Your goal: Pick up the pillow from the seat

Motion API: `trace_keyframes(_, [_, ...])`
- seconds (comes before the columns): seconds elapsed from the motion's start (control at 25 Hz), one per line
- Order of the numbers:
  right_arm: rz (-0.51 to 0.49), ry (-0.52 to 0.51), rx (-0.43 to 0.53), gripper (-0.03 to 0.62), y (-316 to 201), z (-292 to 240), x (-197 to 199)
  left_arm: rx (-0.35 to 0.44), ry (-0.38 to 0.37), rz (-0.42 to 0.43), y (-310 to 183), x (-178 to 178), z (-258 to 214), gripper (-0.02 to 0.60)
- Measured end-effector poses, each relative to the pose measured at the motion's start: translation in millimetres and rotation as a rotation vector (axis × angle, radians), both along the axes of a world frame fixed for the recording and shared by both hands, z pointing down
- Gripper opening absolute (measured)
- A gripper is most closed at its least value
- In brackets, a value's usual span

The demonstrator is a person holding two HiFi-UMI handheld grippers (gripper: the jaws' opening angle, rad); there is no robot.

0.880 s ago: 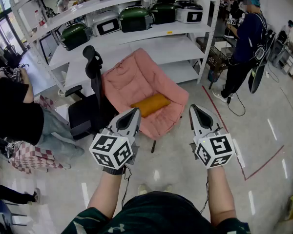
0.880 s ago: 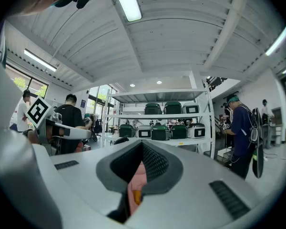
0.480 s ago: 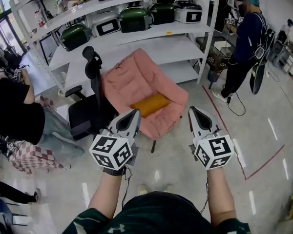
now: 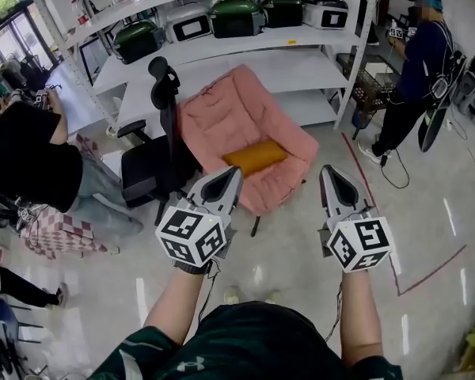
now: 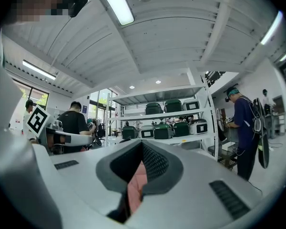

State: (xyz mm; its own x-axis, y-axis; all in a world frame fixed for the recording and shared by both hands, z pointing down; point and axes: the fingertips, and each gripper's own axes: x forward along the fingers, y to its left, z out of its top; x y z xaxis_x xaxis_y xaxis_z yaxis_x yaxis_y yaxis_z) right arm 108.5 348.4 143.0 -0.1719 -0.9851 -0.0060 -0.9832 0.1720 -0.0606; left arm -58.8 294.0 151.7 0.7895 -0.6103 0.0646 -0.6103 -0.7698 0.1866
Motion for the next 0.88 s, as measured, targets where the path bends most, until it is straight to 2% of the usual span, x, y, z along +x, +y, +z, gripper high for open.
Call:
trace_keyframes(0.36, [-0.043,0.000,0.025,0.003,-3,-5,10,0.018,0.014,-0.053,0,3,-5,0.006])
trace_keyframes(0.68, [-0.052,-0.024,0.018,0.003,-9,-2,28,0.021,-0.021,-0.069,-9,15,-2,0.006])
trace_keyframes(0.88, [-0.042,-0.024,0.005,0.003,-23,9,26,0.009,-0.042,-0.060,-25,17,16,0.006])
